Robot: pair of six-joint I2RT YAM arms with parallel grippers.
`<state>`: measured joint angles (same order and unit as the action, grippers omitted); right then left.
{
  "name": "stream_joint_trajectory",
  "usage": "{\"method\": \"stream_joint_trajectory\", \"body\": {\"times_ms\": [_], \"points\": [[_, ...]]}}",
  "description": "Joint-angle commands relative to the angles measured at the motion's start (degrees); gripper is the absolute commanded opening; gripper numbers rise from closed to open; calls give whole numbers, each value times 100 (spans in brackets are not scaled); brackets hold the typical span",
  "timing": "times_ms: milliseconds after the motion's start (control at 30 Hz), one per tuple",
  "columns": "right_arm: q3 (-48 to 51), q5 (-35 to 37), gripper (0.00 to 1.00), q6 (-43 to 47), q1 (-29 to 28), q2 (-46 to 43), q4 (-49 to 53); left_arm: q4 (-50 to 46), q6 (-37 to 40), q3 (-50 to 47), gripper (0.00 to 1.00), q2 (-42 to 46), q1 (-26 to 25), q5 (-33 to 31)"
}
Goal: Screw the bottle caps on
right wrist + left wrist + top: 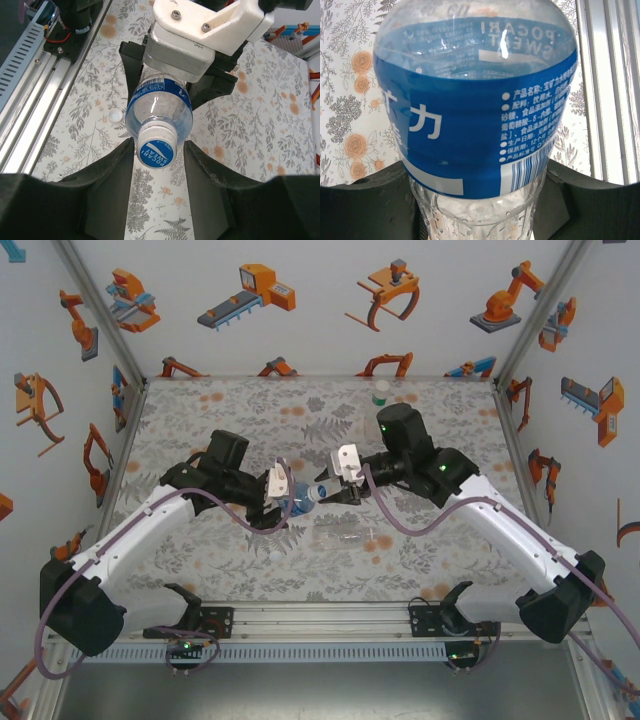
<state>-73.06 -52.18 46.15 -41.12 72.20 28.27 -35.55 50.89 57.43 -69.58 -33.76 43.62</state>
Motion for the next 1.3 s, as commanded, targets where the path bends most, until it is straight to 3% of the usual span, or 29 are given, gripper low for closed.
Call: {"method": "stream_joint_trajectory", "body": {"times_ms": [0, 133, 300, 433, 633, 833, 967, 1067, 1267], "points": [[79, -275, 40, 201, -1, -87, -2, 19, 139, 85, 0, 151, -8, 274], [82, -259, 33, 161, 7, -73, 73, 20, 139, 85, 0, 156, -7, 272], [84, -108, 24, -760, 8, -31, -68, 21, 128, 92, 0, 173, -8, 266], [373, 260, 15, -2617, -1, -94, -802, 20, 112, 92, 0, 157, -8, 237], [1017, 1408, 3, -6469, 3, -203, -2294, 48, 84, 102, 0, 177, -1, 235], [776, 2510, 0, -9466, -1, -57, -1534, 304, -101, 10, 0, 206, -3, 171], [583, 2636, 0, -10952, -5, 140, -1105, 416, -227, 20, 0, 157, 1, 12], [585, 2407, 2, -11620, -1, 291, -1272, 444, -265, 20, 0, 148, 3, -109], [497, 2405, 8, -11635, 0, 361, -1347, 446, -258, -6, 0, 170, 8, -113]]}}
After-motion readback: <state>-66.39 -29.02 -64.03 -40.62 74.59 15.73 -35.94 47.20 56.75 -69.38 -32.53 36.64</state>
